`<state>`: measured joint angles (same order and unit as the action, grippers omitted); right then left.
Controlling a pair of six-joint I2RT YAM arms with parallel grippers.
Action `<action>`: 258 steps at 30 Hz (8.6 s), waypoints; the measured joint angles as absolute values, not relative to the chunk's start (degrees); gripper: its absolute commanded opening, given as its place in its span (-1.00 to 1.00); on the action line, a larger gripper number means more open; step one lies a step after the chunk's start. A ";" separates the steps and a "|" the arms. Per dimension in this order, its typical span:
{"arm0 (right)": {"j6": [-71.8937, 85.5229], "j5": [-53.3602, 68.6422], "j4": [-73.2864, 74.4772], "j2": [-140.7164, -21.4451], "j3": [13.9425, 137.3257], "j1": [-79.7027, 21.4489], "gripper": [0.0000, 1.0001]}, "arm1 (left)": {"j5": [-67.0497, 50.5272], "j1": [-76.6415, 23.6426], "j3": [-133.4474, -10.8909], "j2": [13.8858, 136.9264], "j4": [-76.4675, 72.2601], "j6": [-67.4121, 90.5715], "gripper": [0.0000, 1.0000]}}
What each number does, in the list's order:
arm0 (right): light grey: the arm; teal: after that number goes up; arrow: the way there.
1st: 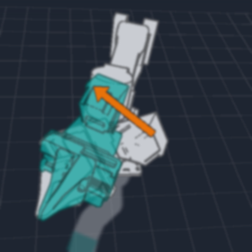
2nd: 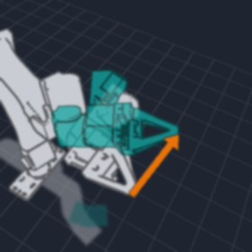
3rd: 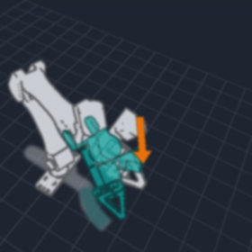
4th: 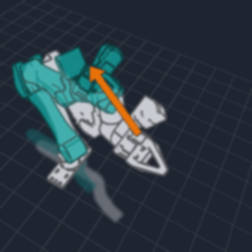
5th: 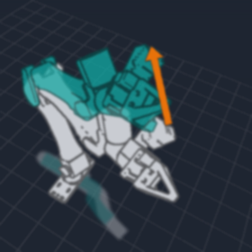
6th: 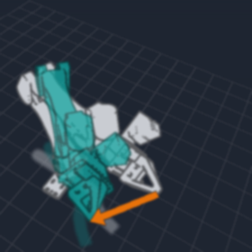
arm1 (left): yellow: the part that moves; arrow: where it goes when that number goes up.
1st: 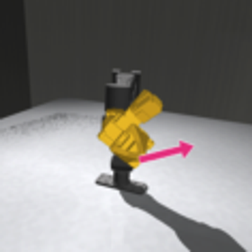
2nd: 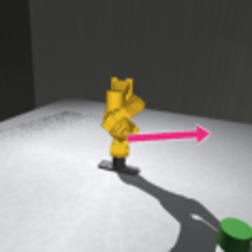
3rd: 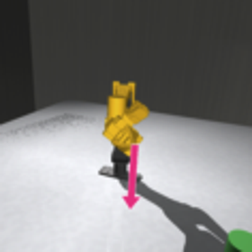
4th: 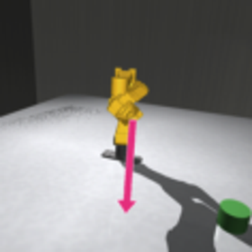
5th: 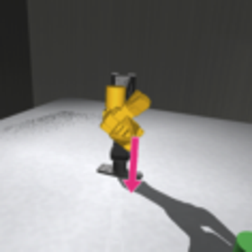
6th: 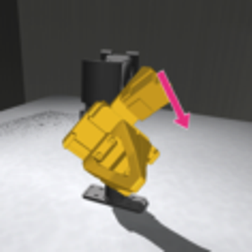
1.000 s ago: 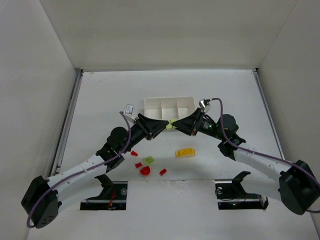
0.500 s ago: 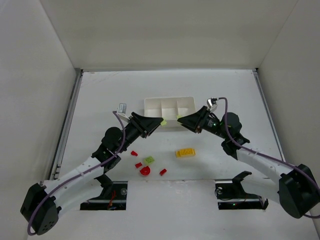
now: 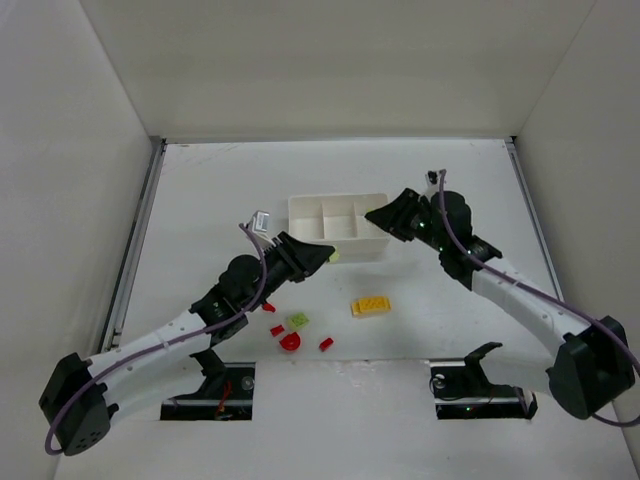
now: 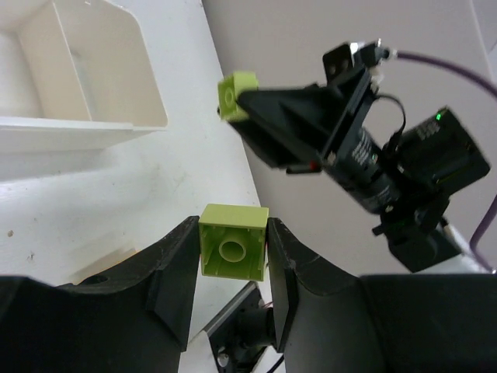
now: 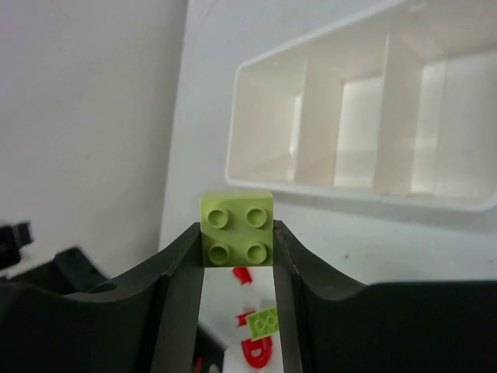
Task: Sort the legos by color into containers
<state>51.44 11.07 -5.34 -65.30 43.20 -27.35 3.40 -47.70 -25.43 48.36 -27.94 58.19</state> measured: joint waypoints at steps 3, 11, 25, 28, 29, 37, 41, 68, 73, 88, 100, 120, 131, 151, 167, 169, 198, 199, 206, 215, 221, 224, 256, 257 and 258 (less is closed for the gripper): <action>47.64 6.31 -2.94 -71.40 49.36 -27.35 -0.37 | 5.37 -49.06 -25.54 48.34 -27.66 56.25 -0.85; 41.78 -2.26 3.03 -84.97 55.46 -27.35 -0.08 | 8.21 -49.39 -25.58 49.84 -27.33 53.54 -0.85; 39.44 -5.96 5.56 -81.12 58.00 -27.33 -0.07 | 9.30 -47.90 -34.41 63.44 -27.05 49.34 -0.85; 39.94 -6.61 5.54 -73.21 54.13 -26.89 -0.36 | 9.56 -47.24 -40.36 70.76 -26.96 47.57 -0.83; 40.27 -6.92 5.52 -69.69 52.23 -26.46 -0.41 | 9.63 -47.09 -42.52 73.36 -26.92 46.92 -0.83; 43.83 -8.34 6.52 -44.07 38.35 -21.30 -0.38 | 11.38 -46.78 -61.49 93.56 -23.29 39.75 -0.76; 44.66 -7.92 8.95 -38.96 36.40 -21.34 -0.37 | 13.47 -47.70 -69.23 101.56 -19.79 35.59 -0.70; 42.22 -4.19 8.86 -49.47 35.09 -51.44 -0.33 | 21.12 -47.90 -55.70 73.69 -17.63 26.83 0.37; 41.23 -5.26 8.32 -65.21 38.15 -64.34 0.35 | 23.31 -47.22 -42.35 50.85 -18.98 28.86 0.37; 40.77 -13.89 8.29 -96.20 57.19 -72.05 0.63 | 34.15 -55.44 -25.08 34.59 -8.49 34.81 0.36; 40.53 -14.39 7.38 -101.69 58.37 -71.29 0.56 | 42.63 -55.00 -25.06 23.92 -4.47 32.82 0.39; 40.16 -13.69 5.41 -97.41 57.12 -68.36 -0.06 | 46.63 -50.50 -26.30 24.71 -3.31 31.57 0.41; 35.86 -13.26 5.37 -74.46 54.94 -43.11 -0.04 | 40.45 -52.88 -26.39 30.89 -6.00 33.45 0.40; 32.91 -15.46 7.31 -84.53 58.67 -30.72 0.39 | 36.56 -62.08 -24.64 38.63 -11.35 35.22 0.39; 39.59 -14.94 6.26 -53.69 38.37 -27.77 -0.51 | 26.79 -71.79 -31.09 64.25 -12.71 23.90 0.18; 41.41 -13.91 6.70 -49.39 34.39 -26.24 -0.45 | 24.29 -72.71 -33.63 68.38 -12.73 20.18 0.25; 45.93 -2.11 7.94 -40.51 28.64 -21.34 -0.28 | -4.49 -65.93 -52.18 94.63 -4.82 -2.74 0.32; 45.93 -2.04 7.94 -40.51 28.64 -21.34 -0.28 | -4.49 -65.82 -52.66 95.37 -4.38 -3.03 0.30; 45.91 -1.72 7.92 -40.56 28.64 -21.34 -0.28 | -4.47 -65.34 -54.87 99.74 -3.07 -4.80 -0.01; 45.91 -1.63 7.29 -41.82 28.29 -21.52 -0.28 | -3.95 -65.17 -55.24 99.61 -2.68 -5.58 -0.02; 45.91 -1.56 7.03 -42.06 28.01 -22.11 -0.28 | -2.79 -65.43 -55.27 99.57 -2.74 -5.82 -0.10; 45.91 -1.50 6.98 -41.91 27.97 -22.20 -0.28 | -2.17 -65.93 -55.33 99.57 -2.74 -6.35 -0.13; 45.91 -0.80 6.85 -40.34 27.18 -22.57 -0.26 | 3.99 -67.26 -53.67 92.90 -4.62 -10.87 -0.71; 45.91 -0.49 6.87 -40.16 27.18 -22.59 -0.25 | 4.51 -66.19 -51.90 89.73 -5.48 -10.20 -0.71; 45.91 -0.08 6.85 -39.99 27.18 -22.61 -0.24 | 4.95 -64.69 -49.91 86.04 -6.50 -9.23 -0.71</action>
<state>45.91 -0.08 6.85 -39.99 27.18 -22.61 4.95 -64.69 -49.91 86.04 -6.50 -9.23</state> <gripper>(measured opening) 0.370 0.337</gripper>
